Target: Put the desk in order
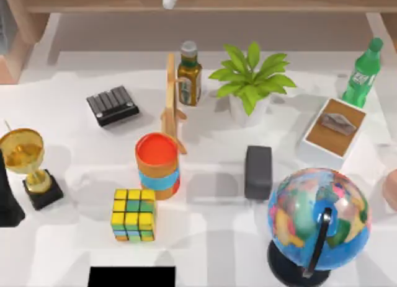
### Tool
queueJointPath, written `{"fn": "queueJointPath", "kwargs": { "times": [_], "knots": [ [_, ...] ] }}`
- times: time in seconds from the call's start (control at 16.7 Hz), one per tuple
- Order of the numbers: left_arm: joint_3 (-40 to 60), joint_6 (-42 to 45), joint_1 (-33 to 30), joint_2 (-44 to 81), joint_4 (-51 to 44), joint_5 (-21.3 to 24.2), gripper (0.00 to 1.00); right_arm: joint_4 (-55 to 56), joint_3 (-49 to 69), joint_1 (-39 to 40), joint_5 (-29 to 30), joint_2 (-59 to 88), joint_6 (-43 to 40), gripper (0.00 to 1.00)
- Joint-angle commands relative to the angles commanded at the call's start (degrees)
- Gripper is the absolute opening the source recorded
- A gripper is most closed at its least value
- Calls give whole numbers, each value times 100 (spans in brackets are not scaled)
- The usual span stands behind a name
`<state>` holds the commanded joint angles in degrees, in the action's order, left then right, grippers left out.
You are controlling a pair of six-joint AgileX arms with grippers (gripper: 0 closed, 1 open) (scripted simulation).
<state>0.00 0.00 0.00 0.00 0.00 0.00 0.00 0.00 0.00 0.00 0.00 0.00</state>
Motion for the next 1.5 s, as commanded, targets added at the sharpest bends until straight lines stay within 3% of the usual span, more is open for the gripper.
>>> {"fn": "queueJointPath", "kwargs": {
  "times": [0.3, 0.54, 1.5],
  "knots": [
    [0, 0, 0, 0, 0, 0, 100, -243, 338, -55, -3, 342, -23, 100],
    [0, 0, 0, 0, 0, 0, 100, -1051, 1615, -261, -7, 1643, -98, 100],
    [0, 0, 0, 0, 0, 0, 100, -6101, 10973, -1850, 55, 11705, -586, 100]
  ]
}}
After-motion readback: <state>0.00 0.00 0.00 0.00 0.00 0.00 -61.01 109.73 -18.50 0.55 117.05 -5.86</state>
